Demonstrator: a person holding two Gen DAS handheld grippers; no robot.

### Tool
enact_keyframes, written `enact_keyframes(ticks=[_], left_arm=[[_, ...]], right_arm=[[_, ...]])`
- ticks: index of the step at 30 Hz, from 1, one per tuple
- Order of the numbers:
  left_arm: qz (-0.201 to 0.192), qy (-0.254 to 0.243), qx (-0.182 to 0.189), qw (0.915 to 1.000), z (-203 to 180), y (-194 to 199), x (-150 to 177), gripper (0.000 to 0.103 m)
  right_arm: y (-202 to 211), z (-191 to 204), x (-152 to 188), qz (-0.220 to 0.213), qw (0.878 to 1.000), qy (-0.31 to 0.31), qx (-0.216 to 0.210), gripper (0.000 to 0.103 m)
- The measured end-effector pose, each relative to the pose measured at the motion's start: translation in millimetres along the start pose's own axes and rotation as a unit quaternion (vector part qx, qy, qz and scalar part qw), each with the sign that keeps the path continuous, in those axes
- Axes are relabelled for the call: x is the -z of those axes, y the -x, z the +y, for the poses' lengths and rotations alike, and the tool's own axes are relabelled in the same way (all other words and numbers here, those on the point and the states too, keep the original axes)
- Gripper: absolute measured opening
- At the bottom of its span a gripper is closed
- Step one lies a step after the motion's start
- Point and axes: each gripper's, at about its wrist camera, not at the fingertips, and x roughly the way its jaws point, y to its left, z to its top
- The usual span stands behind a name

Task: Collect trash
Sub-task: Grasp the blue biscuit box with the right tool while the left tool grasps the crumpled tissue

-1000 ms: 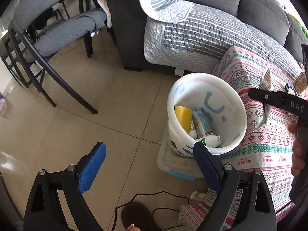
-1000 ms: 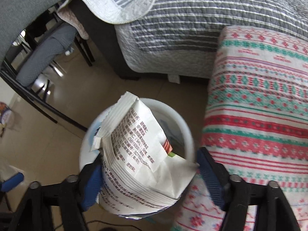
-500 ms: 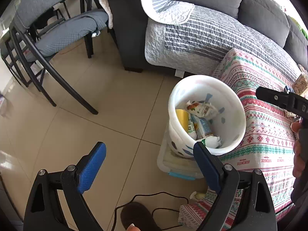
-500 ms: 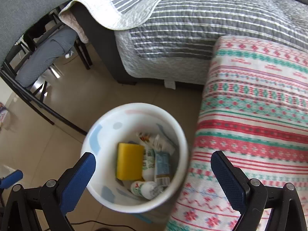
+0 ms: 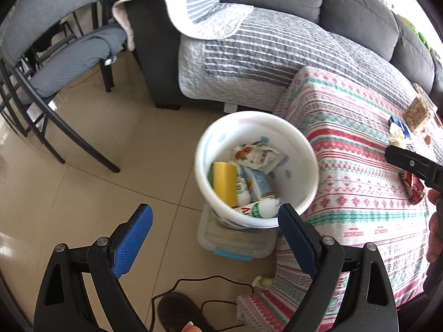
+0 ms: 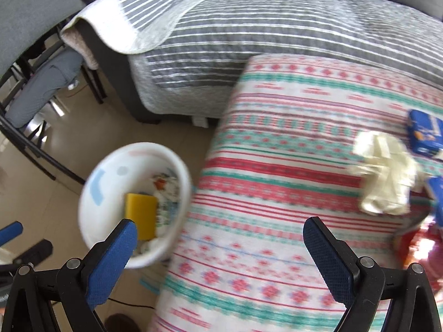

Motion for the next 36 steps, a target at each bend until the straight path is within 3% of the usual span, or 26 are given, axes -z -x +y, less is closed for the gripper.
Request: enact_keyframes(ticks=[11,20,34,36], left_arm=[[-0.002,-0.031,0.015,0.9994,-49.2,0.4,-11.0,0.094],[0.002,-0.042,0.037,0.9984,-92.0,-4.4,-22.8,0.094],[0.021,-0.058,0.086,0.9944,-172.1,-34.2,-51.4,0.094],[0.025,-0.060,0.096,0.9932,-185.5,-40.0,-54.7,0.094]], right_arm=[[42.4,-98.3,-0.3,-0.007,0.997,-0.048,0.068,0.099],[49.0,-176.0,0.4,0.017,0.990,-0.103,0.094,0.099],[12.8,-224.8,11.1,0.069,0.985,-0.137,0.084,0.098],[12.0,-227.8,11.3,0.068,0.984,-0.142,0.077,0.092]])
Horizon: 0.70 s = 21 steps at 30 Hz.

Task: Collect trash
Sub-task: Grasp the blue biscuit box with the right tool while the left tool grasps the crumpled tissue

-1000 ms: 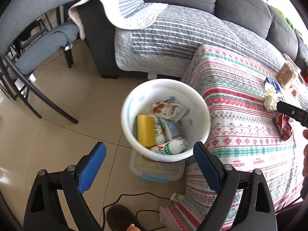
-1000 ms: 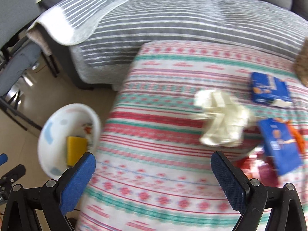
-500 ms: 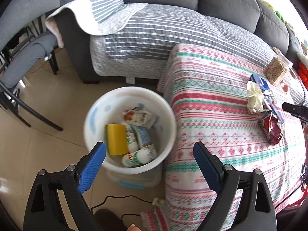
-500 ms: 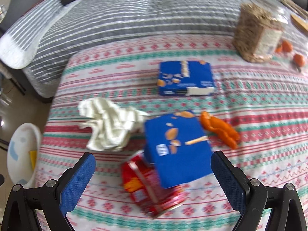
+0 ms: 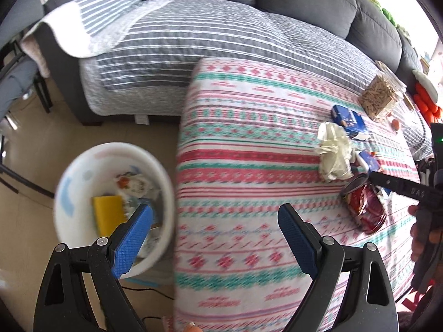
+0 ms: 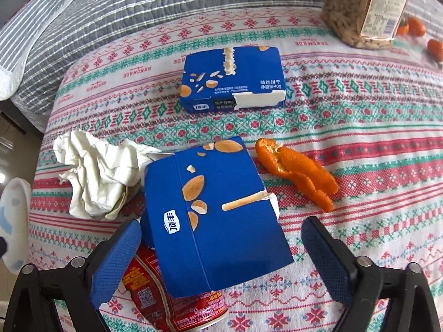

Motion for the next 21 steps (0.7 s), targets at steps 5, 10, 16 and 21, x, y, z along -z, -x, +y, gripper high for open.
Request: enact_keyframes(ticks=[5,10,16,21], left_arm=[[-0.003,-0.010,0.028,0.9995,-29.4,-15.5,-12.4,0.094],[-0.010,-0.019,0.053,0.9984,-56.3,-32.4,-22.3,0.093],[-0.021,-0.020,0.086,0.9958,-84.0,-49.5,-29.7,0.093],[-0.025,-0.016,0.119,0.9924,-102.0,-62.2,-34.4,0.086]], right_arm=[[-0.3,-11.1,-0.2,0.006,1.000,-0.021,-0.015,0.081],[13.3,-22.4,3.1,0.000,0.999,-0.030,-0.022,0.080],[41.3,-38.4,8.6,-0.020,0.999,-0.036,-0.013,0.080],[55.3,-50.2,12.0,-0.029,0.998,-0.046,-0.016,0.080]])
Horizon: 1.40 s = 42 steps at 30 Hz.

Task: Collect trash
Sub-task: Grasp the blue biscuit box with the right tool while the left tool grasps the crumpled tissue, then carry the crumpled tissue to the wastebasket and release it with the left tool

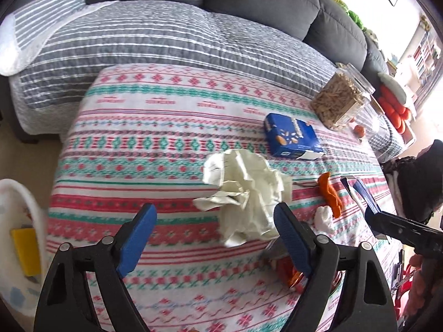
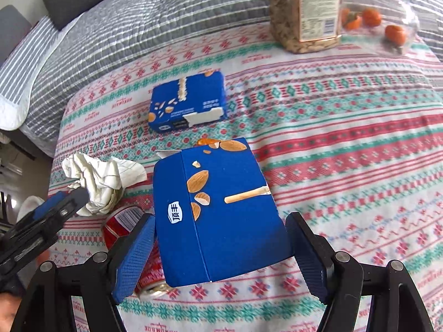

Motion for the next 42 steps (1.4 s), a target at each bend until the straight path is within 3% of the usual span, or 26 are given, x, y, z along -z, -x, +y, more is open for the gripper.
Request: enact_keyframes(ticks=[3,8,12,13,17,42], left_arm=[[-0.001,0.002,0.016,0.9999,-5.0,-9.1,1.1,0.075],[0.000,0.003,0.040,0.9992,-9.7,-16.8,2.5,0.045],[-0.006,-0.020,0.033,0.9993,-17.2,-10.7,3.2,0.024],[-0.006,-0.023,0.031,0.9992,-16.9,-8.8,3.8,0.015],[-0.009,-0.025,0.023,0.9994,-12.0,2.2,4.3,0.007],[-0.039,-0.041,-0.040,0.9976,36.5,91.8,27.1,0.007]], right_arm=[[6.8,-5.0,2.0,-0.003,1.000,0.002,0.003,0.080],[12.3,-10.4,4.4,-0.002,1.000,0.004,0.006,0.080],[15.2,-16.3,6.2,-0.002,1.000,0.002,0.011,0.080],[16.1,-17.0,6.9,-0.003,1.000,0.001,0.012,0.080],[21.9,-16.0,8.3,-0.010,1.000,0.004,0.013,0.080],[36.0,52.3,19.6,-0.035,0.997,0.061,-0.017,0.080]])
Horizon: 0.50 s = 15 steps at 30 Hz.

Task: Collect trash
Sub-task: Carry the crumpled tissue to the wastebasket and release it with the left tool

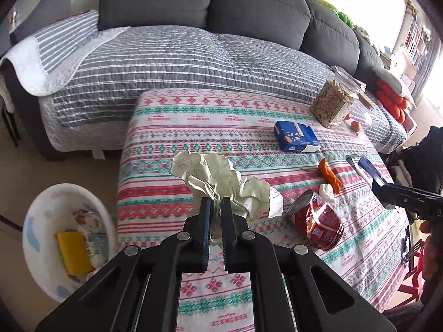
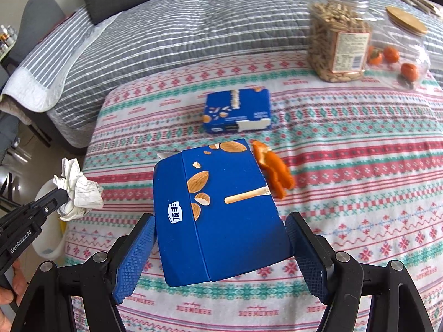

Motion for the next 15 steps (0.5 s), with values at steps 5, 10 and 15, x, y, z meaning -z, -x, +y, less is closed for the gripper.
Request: enact_keyframes(ticks=[5,10,15], left_arm=[[-0.001,0.006,-0.016,0.9999,18.8,11.4,5.3,0.007],[-0.003,0.016,-0.032,0.9993,39.4,22.6,9.7,0.007],[-0.003,0.031,-0.052,0.9982,65.3,33.9,16.5,0.007]], right_arm=[[-5.8,18.8,0.0,0.002,1.000,0.013,-0.009,0.080],[-14.9,41.9,-0.9,0.004,0.999,0.026,-0.020,0.080],[-24.7,70.6,0.1,0.007,0.998,0.043,-0.036,0.080]])
